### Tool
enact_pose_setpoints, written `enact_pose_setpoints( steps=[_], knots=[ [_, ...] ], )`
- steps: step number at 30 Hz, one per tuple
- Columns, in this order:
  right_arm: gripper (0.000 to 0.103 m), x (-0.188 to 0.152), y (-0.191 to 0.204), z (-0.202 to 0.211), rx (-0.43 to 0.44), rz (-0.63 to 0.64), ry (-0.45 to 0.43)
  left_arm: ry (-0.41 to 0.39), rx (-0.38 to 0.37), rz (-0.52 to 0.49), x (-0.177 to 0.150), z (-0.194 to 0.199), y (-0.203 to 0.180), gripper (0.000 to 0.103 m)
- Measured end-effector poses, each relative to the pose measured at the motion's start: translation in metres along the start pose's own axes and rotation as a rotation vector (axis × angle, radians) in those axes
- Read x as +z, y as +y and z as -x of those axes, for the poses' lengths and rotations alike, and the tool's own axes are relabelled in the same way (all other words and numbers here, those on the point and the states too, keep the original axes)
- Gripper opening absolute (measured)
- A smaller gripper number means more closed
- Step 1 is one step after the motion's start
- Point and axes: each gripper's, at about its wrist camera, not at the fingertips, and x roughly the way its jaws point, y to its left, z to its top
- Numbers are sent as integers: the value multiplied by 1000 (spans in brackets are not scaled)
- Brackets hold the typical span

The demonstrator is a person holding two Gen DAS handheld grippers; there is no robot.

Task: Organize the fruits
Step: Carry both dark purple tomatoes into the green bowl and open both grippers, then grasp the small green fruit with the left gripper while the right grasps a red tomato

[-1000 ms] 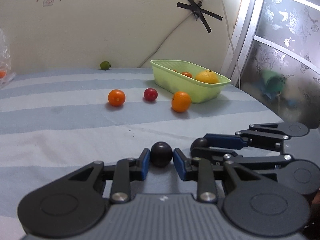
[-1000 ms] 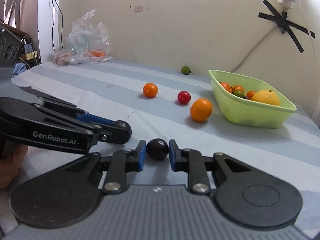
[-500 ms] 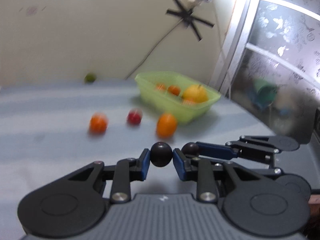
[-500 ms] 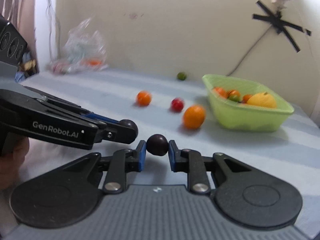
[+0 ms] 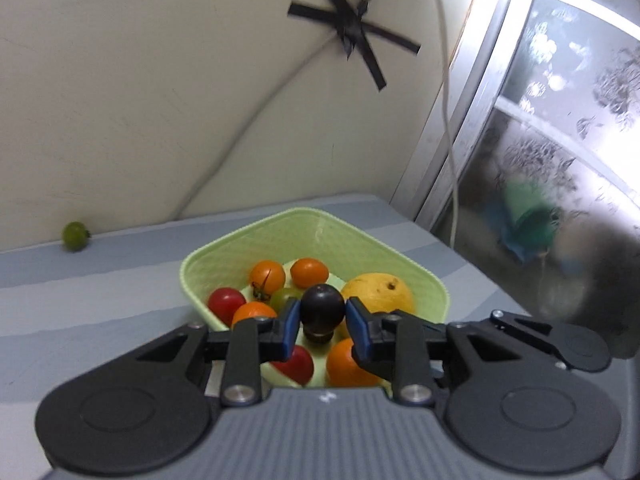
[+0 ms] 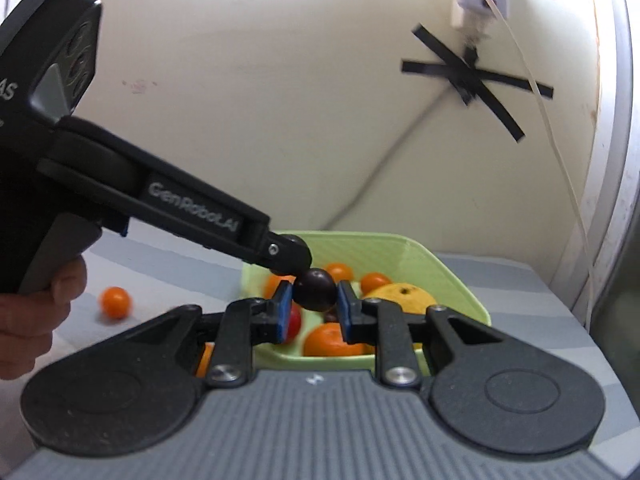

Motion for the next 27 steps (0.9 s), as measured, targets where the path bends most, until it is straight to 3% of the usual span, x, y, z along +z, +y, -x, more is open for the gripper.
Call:
enact_pose_setpoints(
  steps=[4,8,11,13,15,18,22,27],
  knots=[
    [28,-6,-9,-12,-32,-1,26,19,6,1,3,-12,5,38],
    [28,-1,-18,-5,-43,-14,-4,-77,15,80,19,23,45,39],
    [28,17,-30,2,22,-55,-12,-136,134,158,35,51,94,39],
    [28,32,-39,5,62,-102,-4,-133,223,165,45,58,121,39],
    [28,47,-44,7,106,-159,2,-86,272,170,53,49,147,47],
    [28,53,-39,14,158,-221,-15,-25,293,223,59,23,177,47],
    [28,36,-17,20,190,-248,-30,15,335,207,64,-16,183,51],
    [28,10,11,27,236,-188,-63,40,381,160,74,-48,180,54]
  ],
)
